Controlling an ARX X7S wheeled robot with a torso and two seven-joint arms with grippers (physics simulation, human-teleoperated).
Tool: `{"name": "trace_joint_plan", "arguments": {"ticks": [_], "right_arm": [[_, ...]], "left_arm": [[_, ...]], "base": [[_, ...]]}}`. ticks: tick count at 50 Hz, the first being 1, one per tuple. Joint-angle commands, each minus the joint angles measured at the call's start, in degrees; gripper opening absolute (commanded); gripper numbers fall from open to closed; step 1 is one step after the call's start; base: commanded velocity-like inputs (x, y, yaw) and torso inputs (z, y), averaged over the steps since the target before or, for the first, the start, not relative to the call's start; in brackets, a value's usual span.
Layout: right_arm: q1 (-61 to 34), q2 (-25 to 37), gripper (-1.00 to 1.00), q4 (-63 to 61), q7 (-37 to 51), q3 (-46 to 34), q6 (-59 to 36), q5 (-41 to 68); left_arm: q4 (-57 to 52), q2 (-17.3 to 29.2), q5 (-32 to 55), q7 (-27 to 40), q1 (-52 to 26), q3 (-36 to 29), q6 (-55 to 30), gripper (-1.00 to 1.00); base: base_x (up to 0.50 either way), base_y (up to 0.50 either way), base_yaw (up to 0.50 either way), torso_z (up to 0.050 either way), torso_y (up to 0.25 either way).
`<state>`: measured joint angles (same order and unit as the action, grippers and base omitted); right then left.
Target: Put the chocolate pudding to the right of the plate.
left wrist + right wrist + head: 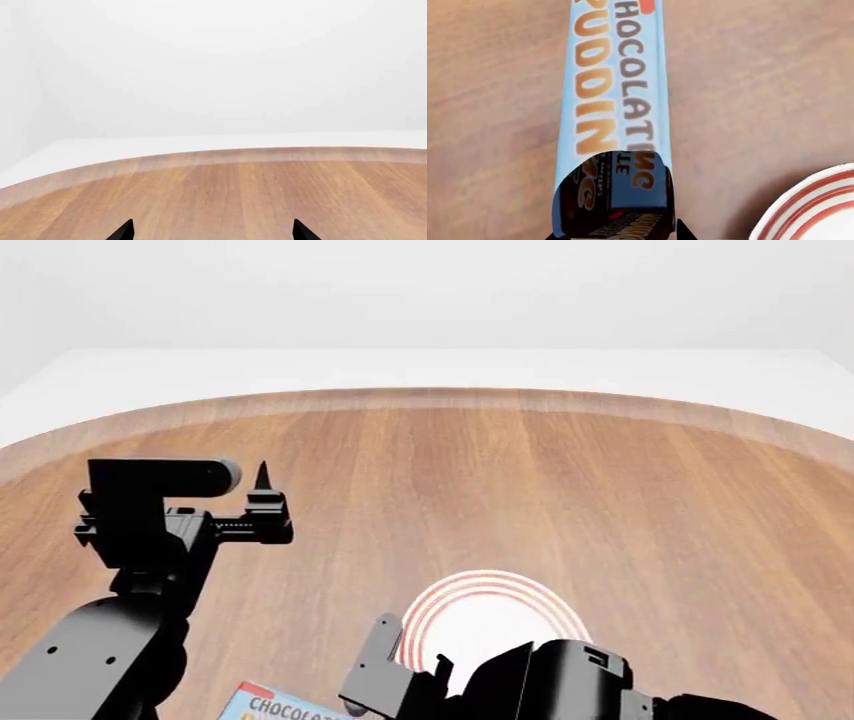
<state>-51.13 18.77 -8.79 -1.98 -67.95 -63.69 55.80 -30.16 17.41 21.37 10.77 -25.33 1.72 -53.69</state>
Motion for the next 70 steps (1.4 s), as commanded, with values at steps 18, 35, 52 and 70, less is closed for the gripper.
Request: {"name": "trace_joint_plan", "arguments": {"ticks": [18,35,52,70], "right_arm": [[-8.6,5.9,-1.00,-8.1,9.4,13.1,-7.8,11.2],[-14.0,10.3,-1.00,13.2,6.5,18.5,-1.1,4.2],[-16.4,12.5,-1.00,25.3,8.1,22.1,0.9,2.1],[-8.3,22.7,-1.00,13.3,23.0,31.2,-5.2,12.0]], "left_arm": [[-0.4,0.4,0.7,0.8,-0.8,-0.1,-0.8,1.00],[-0.7,0.5,1.1,1.2,-1.0,-0.3,-1.0,1.00],[-1.0,0.9,1.6,1.4,-1.1,-0.2,-1.1,1.00],[-0.4,1.0,1.9,1.5,-1.1,-0.3,-0.5,1.00]], "base": [[0.00,0.00,0.00,0.000,0.000],[0.00,0.00,0.00,0.000,0.000],[0.00,0.00,0.00,0.000,0.000],[0.00,0.00,0.00,0.000,0.000]]}}
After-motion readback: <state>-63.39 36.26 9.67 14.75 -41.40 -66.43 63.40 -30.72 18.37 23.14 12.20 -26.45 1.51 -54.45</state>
